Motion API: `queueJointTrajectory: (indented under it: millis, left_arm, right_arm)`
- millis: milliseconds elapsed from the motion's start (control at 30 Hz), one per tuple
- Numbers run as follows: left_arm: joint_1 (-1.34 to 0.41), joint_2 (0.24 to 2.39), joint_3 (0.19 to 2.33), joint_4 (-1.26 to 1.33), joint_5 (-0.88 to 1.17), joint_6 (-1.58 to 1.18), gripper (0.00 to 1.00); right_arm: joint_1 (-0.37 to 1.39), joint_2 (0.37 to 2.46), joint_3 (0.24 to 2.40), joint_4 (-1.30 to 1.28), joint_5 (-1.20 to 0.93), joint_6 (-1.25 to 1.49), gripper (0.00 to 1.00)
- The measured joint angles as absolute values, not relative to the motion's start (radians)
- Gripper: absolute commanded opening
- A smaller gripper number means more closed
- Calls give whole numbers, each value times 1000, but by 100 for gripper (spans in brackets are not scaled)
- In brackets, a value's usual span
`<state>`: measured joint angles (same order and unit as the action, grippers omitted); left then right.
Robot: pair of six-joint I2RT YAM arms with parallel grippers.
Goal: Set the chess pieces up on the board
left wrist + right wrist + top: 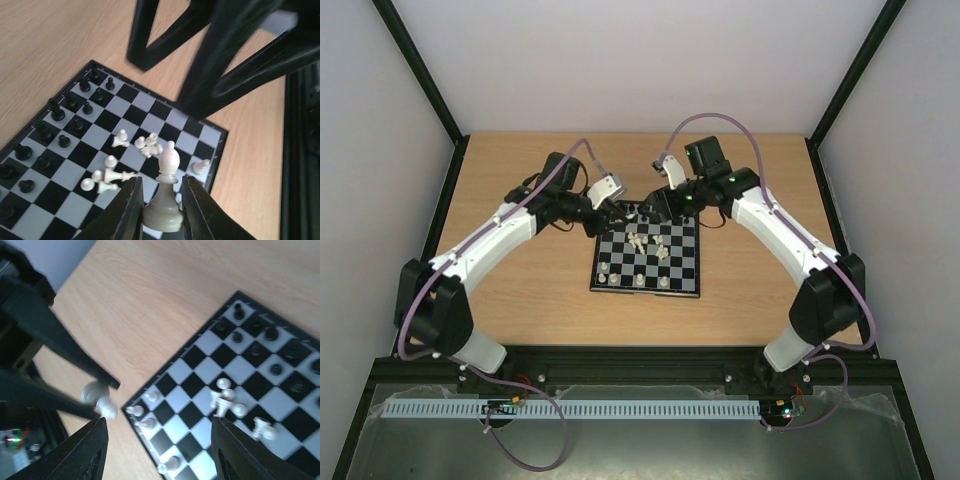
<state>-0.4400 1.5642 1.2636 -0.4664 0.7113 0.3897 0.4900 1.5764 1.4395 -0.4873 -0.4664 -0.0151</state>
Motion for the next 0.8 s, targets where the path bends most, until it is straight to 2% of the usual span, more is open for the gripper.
queueJointTrajectory:
  millis: [267,533,800]
  left_arm:
    - [-445,1433,1127,-294,725,202,16]
    - [-445,1432,1110,-230,725,140,16]
    - [-444,1433,1110,-218,732,112,17]
  right_arm:
    - [487,1697,1484,-461,-766,242,54]
    - [482,1709,1482,-408,-932,324,34]
    - [471,1709,1457,-356,-962,350,19]
